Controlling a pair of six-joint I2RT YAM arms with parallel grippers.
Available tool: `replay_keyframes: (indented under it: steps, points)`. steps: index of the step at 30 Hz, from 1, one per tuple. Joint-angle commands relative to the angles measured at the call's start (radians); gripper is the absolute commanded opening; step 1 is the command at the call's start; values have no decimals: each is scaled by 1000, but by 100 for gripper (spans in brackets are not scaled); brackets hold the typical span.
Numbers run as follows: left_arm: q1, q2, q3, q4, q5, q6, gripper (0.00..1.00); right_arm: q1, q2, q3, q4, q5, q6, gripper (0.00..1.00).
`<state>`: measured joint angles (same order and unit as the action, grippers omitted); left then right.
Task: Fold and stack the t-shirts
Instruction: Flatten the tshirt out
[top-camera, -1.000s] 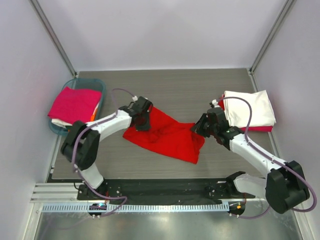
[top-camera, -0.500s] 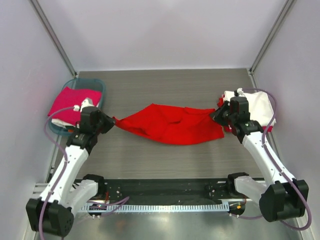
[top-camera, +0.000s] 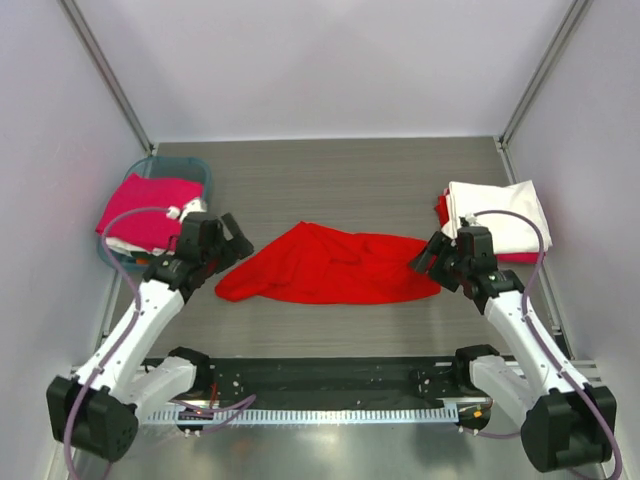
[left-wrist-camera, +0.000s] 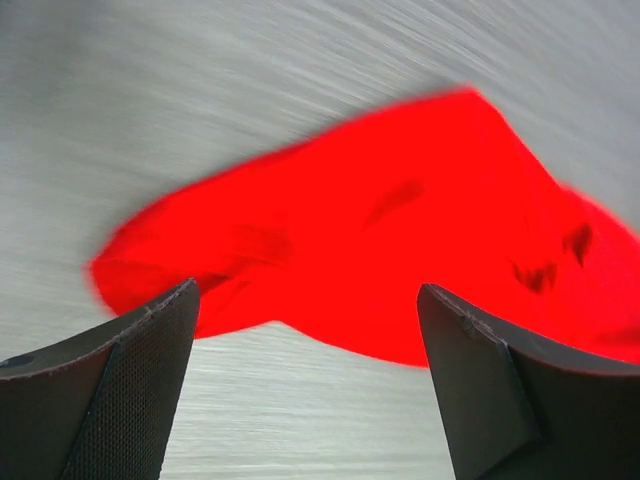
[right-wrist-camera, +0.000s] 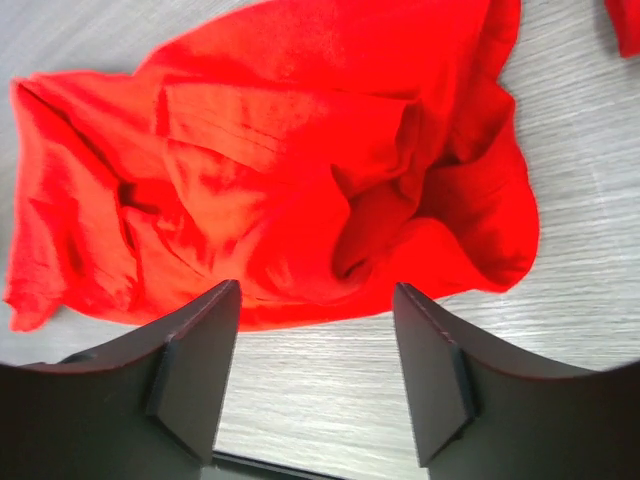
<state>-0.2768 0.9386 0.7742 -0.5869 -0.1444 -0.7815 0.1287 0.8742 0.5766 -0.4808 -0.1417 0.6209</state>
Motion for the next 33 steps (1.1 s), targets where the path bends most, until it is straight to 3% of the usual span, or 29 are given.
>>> replay_keyframes:
  steps: [1, 8, 13, 18, 27, 32, 33]
  points:
    - [-139, 130, 143, 6, -43, 88, 89, 27, 99, 129, 15, -32, -104, 67]
    - [-349, 359, 263, 48, -29, 108, 88, 254, 365, 362, 11, 105, -158, 55]
    - [-363, 456, 258, 81, 43, 129, 81, 292, 526, 480, 21, 137, -184, 54]
    - [-363, 468, 223, 119, 78, 155, 81, 339, 690, 557, 27, 189, -188, 55]
    - [-407, 497, 224, 133, 137, 234, 78, 385, 847, 629, 47, 261, -156, 59]
    - [-476, 557, 246, 160, 179, 275, 74, 385, 882, 625, 44, 318, -132, 44]
    - [-479, 568, 244, 186, 202, 280, 73, 385, 882, 620, 44, 327, -128, 33]
